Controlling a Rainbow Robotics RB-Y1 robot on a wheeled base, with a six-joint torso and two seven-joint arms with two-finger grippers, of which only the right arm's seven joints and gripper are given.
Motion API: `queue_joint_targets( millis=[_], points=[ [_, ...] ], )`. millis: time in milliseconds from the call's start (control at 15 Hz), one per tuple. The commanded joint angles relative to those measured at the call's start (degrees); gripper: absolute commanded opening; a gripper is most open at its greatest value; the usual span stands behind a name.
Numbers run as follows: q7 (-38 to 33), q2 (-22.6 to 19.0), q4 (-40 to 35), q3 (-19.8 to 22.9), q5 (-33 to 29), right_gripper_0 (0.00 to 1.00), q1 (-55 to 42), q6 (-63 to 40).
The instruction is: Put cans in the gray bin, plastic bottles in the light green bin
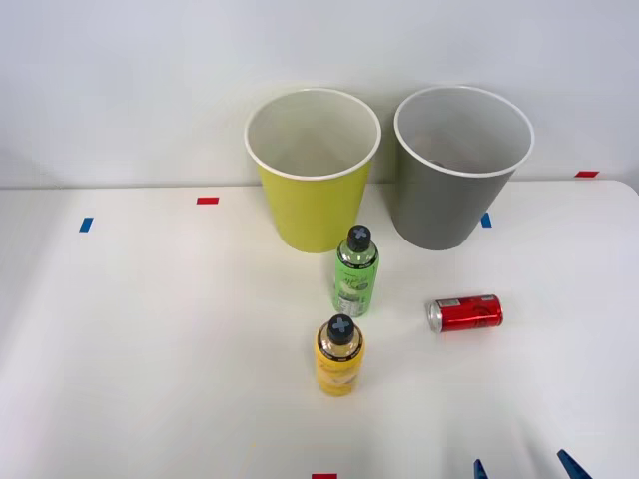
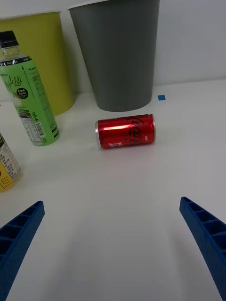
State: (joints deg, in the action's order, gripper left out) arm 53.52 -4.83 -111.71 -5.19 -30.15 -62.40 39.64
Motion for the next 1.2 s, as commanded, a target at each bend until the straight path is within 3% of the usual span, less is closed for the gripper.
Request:
queue_joint_targets(
  millis=[67,1200],
  points=[
    [0.0,0.0,0.0,0.0,0.0,1.0,0.0,0.0],
    [0.0,0.0,0.0,0.0,0.0,1.0,0.0,0.0]
  ],
)
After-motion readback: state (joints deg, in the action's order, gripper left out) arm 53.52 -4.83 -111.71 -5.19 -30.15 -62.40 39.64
